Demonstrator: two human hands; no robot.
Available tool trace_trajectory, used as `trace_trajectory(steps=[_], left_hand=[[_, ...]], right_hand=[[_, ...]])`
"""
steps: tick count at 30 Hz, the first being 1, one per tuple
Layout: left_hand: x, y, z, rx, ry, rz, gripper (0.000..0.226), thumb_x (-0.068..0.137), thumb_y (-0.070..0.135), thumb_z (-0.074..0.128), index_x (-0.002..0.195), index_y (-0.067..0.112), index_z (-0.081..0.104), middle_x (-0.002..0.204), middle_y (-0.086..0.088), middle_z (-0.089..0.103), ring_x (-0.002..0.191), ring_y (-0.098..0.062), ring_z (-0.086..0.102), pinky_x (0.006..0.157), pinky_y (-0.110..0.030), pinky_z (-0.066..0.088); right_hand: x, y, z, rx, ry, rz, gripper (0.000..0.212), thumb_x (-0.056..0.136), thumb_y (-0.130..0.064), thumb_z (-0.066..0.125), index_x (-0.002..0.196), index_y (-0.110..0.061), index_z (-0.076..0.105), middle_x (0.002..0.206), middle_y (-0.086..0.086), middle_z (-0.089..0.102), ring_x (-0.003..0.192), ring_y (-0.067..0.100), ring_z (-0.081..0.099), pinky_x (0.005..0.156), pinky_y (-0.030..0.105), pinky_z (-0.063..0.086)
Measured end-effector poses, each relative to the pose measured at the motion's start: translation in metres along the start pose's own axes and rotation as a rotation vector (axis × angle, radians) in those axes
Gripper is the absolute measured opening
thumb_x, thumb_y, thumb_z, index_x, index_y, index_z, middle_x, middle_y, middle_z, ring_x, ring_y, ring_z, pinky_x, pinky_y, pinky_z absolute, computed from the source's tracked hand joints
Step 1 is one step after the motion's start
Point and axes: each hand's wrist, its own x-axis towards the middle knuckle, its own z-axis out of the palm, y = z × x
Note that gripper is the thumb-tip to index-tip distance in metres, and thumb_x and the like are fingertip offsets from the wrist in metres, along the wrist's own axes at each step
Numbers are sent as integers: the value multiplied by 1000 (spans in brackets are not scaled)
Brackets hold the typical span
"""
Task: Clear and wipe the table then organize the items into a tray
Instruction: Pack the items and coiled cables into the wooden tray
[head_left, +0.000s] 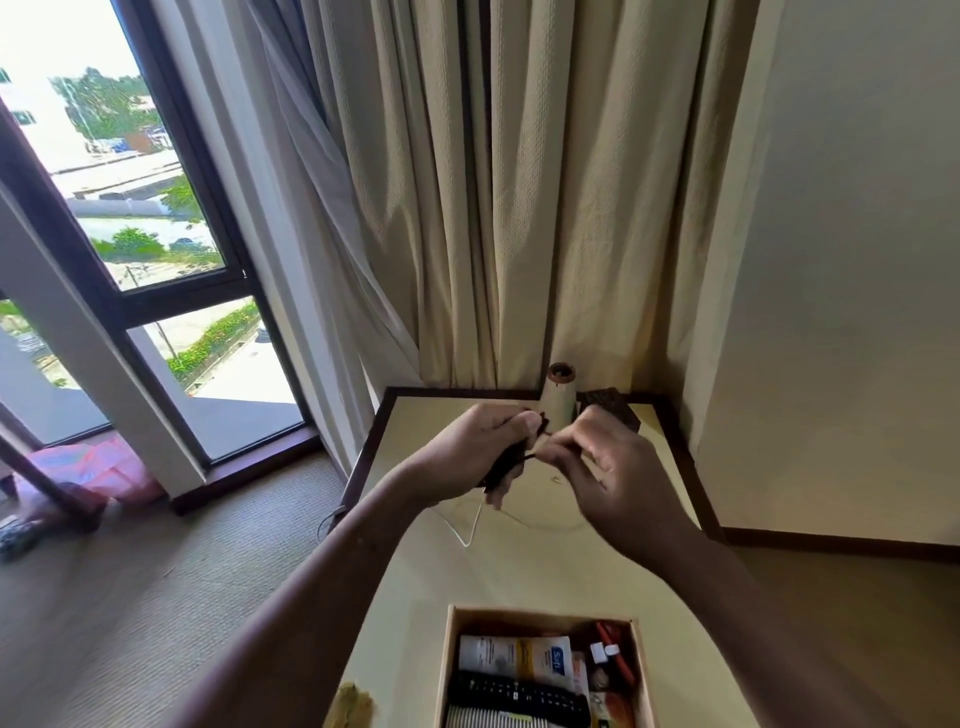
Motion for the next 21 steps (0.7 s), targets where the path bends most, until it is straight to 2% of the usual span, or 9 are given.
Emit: trace_trajectory(steps=[3, 4, 6, 7, 9, 11, 15, 17, 21], left_hand=[[-8, 3, 5, -335, -160, -30, 43, 111, 37, 40, 82, 8, 54, 52, -6, 37, 38, -19, 32, 40, -30, 30], [-9, 4, 9, -425, -171, -59, 46, 111, 40, 40, 79, 10, 54, 49, -5, 33, 35, -17, 28, 38, -29, 24], [-9, 7, 18, -561, -119, -124, 53, 108, 49, 42, 73, 11, 55, 44, -1, 28, 31, -12, 24, 37, -26, 16], [-8, 10, 22, -597, -66, -156, 56, 106, 53, 44, 70, 12, 54, 44, -1, 26, 30, -11, 23, 36, -23, 16], [-7, 14, 30, -608, 69, -220, 61, 102, 60, 48, 64, 13, 50, 45, -1, 25, 30, -11, 23, 36, -20, 19], [-3, 16, 39, -553, 238, -272, 62, 100, 61, 52, 60, 14, 48, 47, -3, 28, 32, -14, 25, 37, -20, 22], [1, 14, 49, -520, 457, -337, 60, 95, 60, 62, 58, 14, 53, 48, -3, 34, 38, -18, 29, 41, -23, 30], [-2, 15, 46, -547, 408, -345, 60, 93, 63, 63, 58, 15, 53, 48, -2, 33, 39, -17, 29, 41, -24, 32], [-12, 17, 36, -615, 104, -320, 57, 95, 65, 57, 68, 14, 56, 49, 0, 29, 37, -14, 30, 41, -27, 36]], right_hand=[[7, -2, -5, 116, 139, 42, 24, 92, -41, 67, 92, -17, 70, 98, -10, 57, 89, 6, 57, 75, 13, 45], [9, -4, -4, 184, 169, 75, 23, 91, -40, 68, 90, -16, 70, 105, -8, 62, 99, 6, 60, 82, 12, 47], [12, -9, -3, 434, 152, 226, 23, 92, -37, 68, 90, -15, 67, 109, -1, 72, 108, 12, 67, 88, 21, 54], [13, -13, -2, 574, 131, 308, 24, 94, -36, 66, 91, -13, 65, 101, 5, 75, 102, 17, 71, 81, 24, 58], [13, -21, 1, 690, 138, 428, 28, 100, -35, 60, 93, -7, 62, 85, 7, 75, 85, 14, 75, 64, 16, 55], [12, -26, 6, 654, 178, 489, 31, 102, -36, 55, 95, -7, 60, 74, 1, 72, 68, 5, 70, 58, 12, 51], [15, -28, 13, 589, 199, 516, 31, 102, -44, 54, 93, -14, 56, 60, 0, 57, 53, 13, 54, 51, 24, 48], [16, -27, 12, 595, 169, 496, 29, 101, -45, 55, 92, -17, 55, 59, 3, 51, 53, 20, 49, 51, 33, 46], [17, -21, 5, 666, 82, 456, 31, 99, -44, 59, 95, -14, 56, 61, 13, 52, 49, 27, 41, 50, 40, 40]])
